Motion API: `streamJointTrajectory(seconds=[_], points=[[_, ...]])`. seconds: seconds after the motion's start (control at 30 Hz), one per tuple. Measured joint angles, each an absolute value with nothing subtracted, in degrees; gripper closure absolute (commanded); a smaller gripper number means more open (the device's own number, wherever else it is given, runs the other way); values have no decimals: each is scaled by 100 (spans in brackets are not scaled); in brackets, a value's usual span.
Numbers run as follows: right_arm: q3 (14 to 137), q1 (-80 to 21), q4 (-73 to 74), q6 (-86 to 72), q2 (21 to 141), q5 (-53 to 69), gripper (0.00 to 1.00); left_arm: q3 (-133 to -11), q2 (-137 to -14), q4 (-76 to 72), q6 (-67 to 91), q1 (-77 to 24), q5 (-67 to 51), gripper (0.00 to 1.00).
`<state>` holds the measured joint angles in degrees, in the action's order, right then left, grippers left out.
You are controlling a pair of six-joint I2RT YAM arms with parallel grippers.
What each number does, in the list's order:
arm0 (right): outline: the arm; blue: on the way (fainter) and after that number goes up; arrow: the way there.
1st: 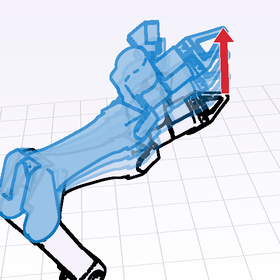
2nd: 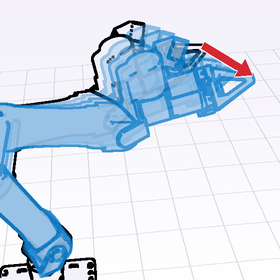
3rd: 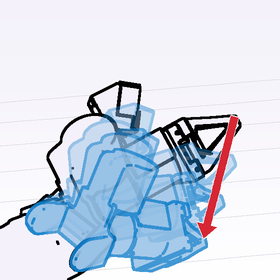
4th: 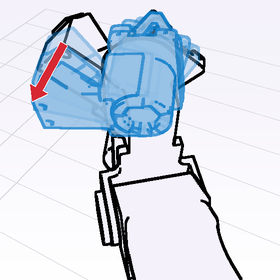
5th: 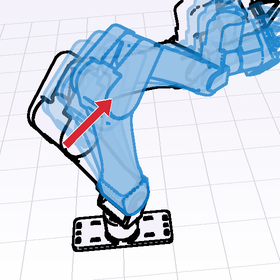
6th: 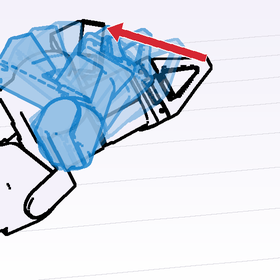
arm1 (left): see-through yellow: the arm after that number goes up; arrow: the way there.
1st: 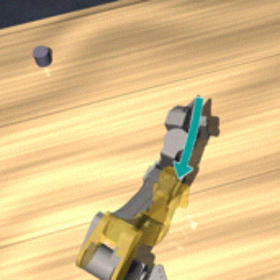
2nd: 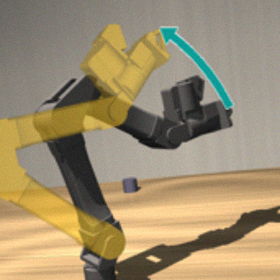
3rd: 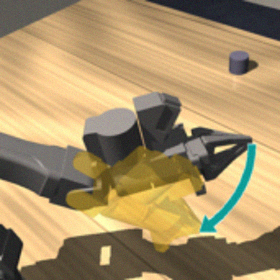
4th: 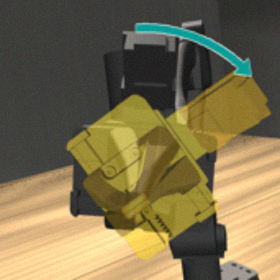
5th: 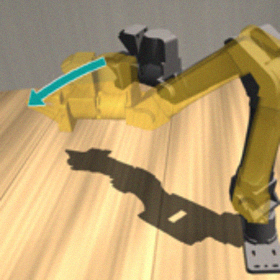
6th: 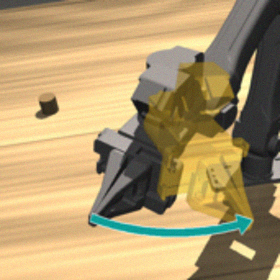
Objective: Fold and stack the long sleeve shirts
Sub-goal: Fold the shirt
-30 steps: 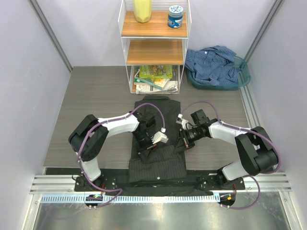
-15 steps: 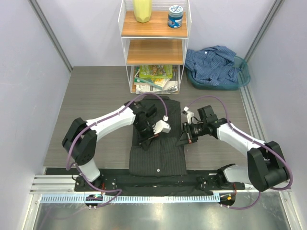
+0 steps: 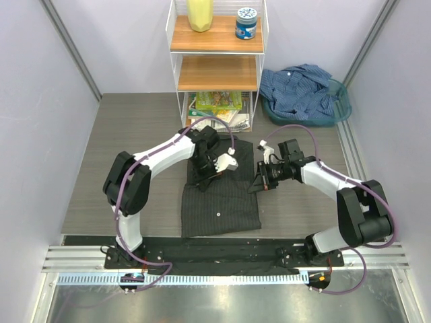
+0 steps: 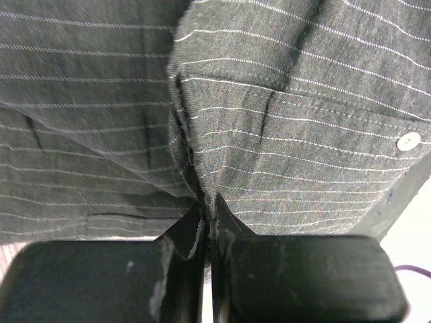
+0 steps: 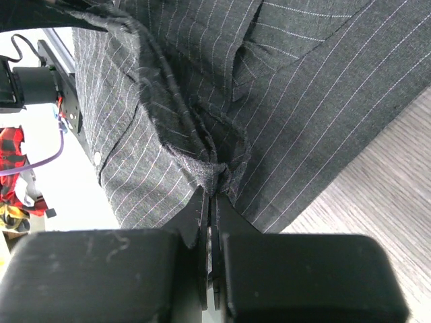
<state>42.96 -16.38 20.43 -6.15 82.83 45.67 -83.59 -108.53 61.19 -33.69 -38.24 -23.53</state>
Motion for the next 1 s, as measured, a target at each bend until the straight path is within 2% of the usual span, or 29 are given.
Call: streamJointTrajectory(seconds=[0.3,0.4,0.43,0.53,0.67,0.73,0.8,0.83,0.87,0.93,1.0], points=[[4296,-1638,1822,-617,8493,4458,99,-8700,-11216,6158,-3409,-3824,-2357,99],[4296,-1638,1826,-613,8591,4370,99,-8705,-11292,6156,-3409,-3824,-2357,93],[4294,-1638,1833,-613,8606,4338,99,-8702,-11314,6154,-3409,-3824,-2355,87],[4294,-1638,1887,-613,8637,4235,99,-8700,-11354,6132,-3393,-3824,-2355,76],[4296,-1640,1992,-631,8637,4200,99,-8670,-11351,6090,-3341,-3824,-2370,74],[4296,-1651,2145,-650,8639,4198,87,-8621,-11351,6090,-3323,-3824,-2394,69],[4296,-1656,2281,-690,8639,4163,87,-8554,-11351,6086,-3293,-3828,-2414,68],[4296,-1656,2305,-692,8639,4141,62,-8523,-11351,6082,-3264,-3828,-2421,60],[4296,-1656,2333,-709,8639,4110,49,-8488,-11347,6055,-3212,-3828,-2425,56],[4300,-1664,2412,-755,8639,4010,32,-8442,-11332,5988,-3124,-3828,-2403,52],[4362,-1664,2550,-751,8635,3868,29,-8434,-11288,5935,-3009,-3824,-2388,45]])
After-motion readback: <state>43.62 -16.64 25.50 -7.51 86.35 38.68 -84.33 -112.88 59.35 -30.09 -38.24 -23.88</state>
